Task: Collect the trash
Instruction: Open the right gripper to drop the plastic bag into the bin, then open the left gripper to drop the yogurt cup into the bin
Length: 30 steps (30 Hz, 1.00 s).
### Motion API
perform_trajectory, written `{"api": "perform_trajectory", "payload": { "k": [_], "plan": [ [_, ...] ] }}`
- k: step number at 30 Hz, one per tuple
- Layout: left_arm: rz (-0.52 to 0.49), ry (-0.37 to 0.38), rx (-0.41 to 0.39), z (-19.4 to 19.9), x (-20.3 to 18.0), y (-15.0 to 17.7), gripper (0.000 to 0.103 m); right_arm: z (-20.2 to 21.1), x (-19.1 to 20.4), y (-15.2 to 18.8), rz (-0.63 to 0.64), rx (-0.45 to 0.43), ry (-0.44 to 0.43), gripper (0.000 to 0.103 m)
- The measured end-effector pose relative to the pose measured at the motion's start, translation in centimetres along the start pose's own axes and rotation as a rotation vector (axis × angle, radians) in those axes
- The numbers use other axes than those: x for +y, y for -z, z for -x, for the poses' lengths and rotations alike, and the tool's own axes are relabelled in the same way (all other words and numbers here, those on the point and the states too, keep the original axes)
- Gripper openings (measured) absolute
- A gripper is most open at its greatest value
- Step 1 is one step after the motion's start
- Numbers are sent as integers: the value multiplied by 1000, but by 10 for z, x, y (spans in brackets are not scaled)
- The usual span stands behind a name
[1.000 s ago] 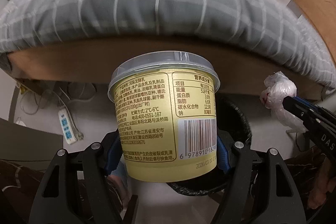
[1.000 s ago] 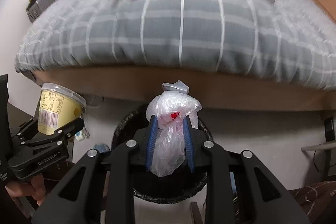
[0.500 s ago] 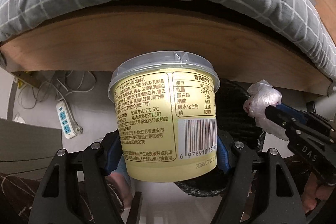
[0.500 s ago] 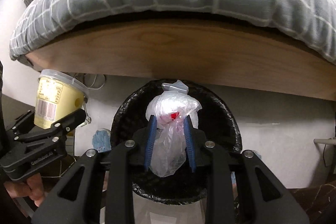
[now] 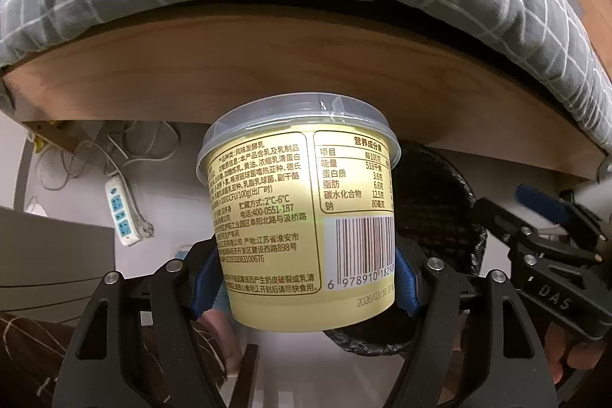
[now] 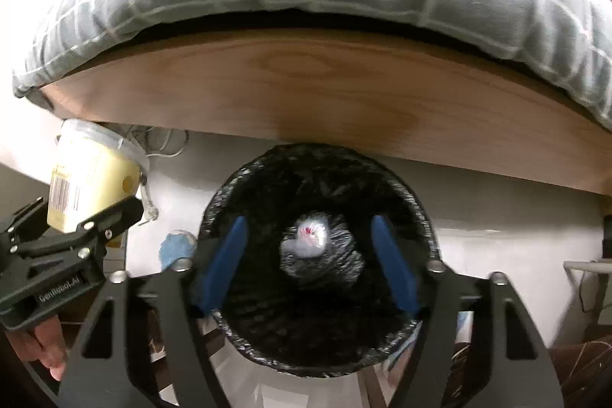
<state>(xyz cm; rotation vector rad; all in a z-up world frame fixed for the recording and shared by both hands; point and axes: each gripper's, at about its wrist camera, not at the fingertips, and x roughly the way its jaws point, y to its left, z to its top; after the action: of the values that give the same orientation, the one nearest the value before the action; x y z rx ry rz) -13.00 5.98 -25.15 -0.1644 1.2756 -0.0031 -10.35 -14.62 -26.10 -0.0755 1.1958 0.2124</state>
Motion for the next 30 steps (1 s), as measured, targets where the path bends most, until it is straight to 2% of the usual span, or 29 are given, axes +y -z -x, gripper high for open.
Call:
{"api": "perform_trajectory", "payload": {
  "k": [2, 4, 16, 23, 25, 30],
  "plan": [
    [-4, 4, 2, -2, -3, 0, 70, 7, -7, -1, -8, -29, 32, 91],
    [-9, 15, 3, -2, -10, -1, 70, 12, -15, -1, -18, -40, 55, 93],
    [-113, 74, -15, 3, -64, 1, 70, 40, -57, 10, -53, -94, 138, 95],
    [-170, 79, -13, 6, -98, 4, 72, 49, -83, 16, -105, -104, 171, 95],
    [-188, 66, -25, 7, -106, 5, 91, 54, -89, 18, -113, -110, 176, 95],
    [-207, 38, -45, 10, -117, 6, 96, 62, -100, 20, -135, -120, 179, 95]
  ]
}}
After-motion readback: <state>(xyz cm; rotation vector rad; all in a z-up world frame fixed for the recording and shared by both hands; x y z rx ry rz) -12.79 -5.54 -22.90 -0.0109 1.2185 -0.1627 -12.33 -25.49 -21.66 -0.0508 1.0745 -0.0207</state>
